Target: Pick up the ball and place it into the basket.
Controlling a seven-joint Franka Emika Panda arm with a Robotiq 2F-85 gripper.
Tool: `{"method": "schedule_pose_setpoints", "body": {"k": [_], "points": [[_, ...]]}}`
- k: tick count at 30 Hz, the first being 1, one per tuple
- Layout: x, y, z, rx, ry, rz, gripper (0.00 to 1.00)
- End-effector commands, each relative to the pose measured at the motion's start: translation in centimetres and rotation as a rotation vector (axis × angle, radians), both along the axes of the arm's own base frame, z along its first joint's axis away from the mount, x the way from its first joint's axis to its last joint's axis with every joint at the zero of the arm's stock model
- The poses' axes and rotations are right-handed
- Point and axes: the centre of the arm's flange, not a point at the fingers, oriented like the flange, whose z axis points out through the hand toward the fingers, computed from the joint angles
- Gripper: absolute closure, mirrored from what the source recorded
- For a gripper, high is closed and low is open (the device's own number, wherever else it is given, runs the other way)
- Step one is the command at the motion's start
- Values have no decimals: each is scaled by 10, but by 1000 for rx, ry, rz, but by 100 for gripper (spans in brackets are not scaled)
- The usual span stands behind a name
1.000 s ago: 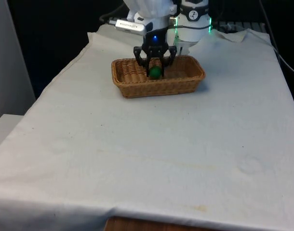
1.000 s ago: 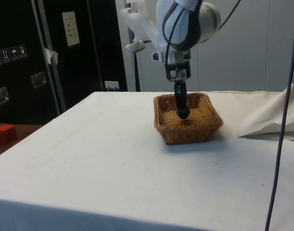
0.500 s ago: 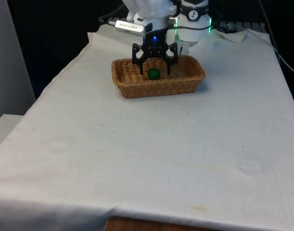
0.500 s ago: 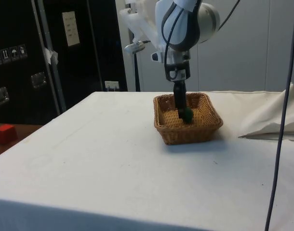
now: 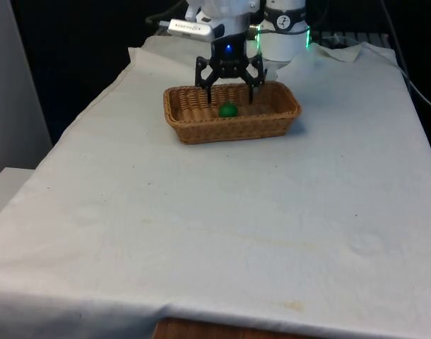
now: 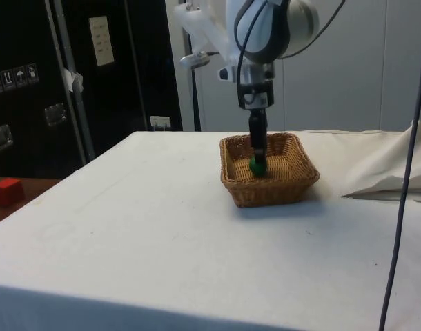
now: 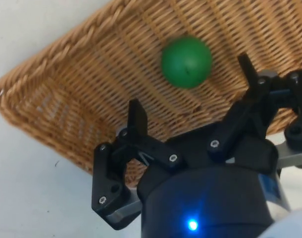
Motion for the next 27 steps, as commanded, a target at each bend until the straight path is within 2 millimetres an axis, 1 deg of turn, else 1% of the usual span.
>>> {"method": "schedule_pose_setpoints", "body": {"k": [1, 5, 6, 8, 13, 14, 15, 17, 20, 21, 22, 27], "points": [[-1, -2, 5, -8, 0, -6, 0], [-4, 0, 15, 6, -10, -11, 0], [-5, 3, 14, 19, -15, -7, 0], [-6, 1, 23, 17, -17, -17, 0], [-8, 4, 37, 33, -26, -27, 0], [-7, 6, 44, 39, -31, -31, 0], [-9, 6, 37, 47, -32, -23, 0], [-7, 8, 50, 44, -35, -35, 0], [-5, 10, 60, 51, -41, -41, 0], [-7, 10, 57, 62, -46, -35, 0], [-4, 11, 66, 55, -44, -44, 0], [-1, 14, 84, 65, -51, -52, 0]]}}
